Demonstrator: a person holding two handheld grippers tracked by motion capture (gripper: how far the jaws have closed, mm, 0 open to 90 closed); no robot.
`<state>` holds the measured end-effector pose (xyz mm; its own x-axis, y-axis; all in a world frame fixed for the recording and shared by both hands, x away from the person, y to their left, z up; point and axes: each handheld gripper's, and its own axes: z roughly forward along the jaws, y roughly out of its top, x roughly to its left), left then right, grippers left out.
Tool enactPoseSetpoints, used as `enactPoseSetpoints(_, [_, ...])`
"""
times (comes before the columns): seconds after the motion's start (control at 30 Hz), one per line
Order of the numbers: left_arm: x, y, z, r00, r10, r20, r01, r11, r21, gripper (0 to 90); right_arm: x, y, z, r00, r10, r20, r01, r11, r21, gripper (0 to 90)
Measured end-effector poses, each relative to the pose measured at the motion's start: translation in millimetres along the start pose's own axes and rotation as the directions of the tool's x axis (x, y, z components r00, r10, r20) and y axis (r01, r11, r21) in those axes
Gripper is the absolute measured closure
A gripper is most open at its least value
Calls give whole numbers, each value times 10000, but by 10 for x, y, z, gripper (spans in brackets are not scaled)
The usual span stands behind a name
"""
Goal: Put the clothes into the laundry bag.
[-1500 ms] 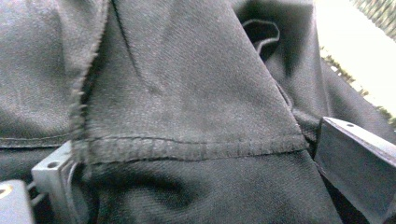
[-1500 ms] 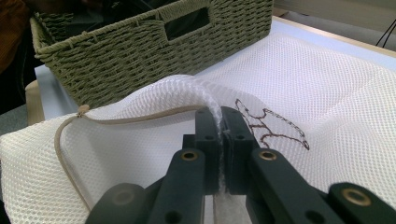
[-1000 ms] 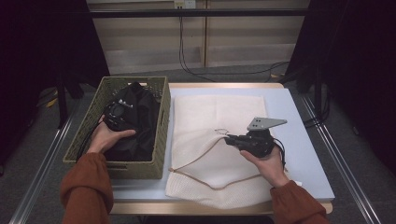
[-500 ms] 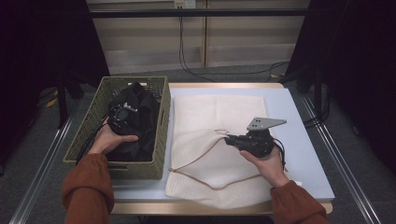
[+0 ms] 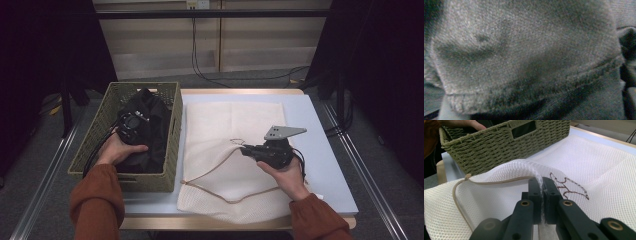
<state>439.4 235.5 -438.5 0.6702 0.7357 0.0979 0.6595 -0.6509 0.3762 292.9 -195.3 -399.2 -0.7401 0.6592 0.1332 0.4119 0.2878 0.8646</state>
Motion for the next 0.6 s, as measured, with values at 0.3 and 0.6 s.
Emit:
enactPoseSetpoints(0.3, [-13, 32, -47, 9984, 68, -566, -56, 9998, 212, 529, 17, 4, -5, 10000, -31, 10, 31, 10000, 29, 872])
enactPoseSetpoints(0.6, [16, 25, -117, 9987, -433, -284, 431, 9990, -65, 658, 3, -4, 10, 10000, 57, -24, -57, 10000, 49, 873])
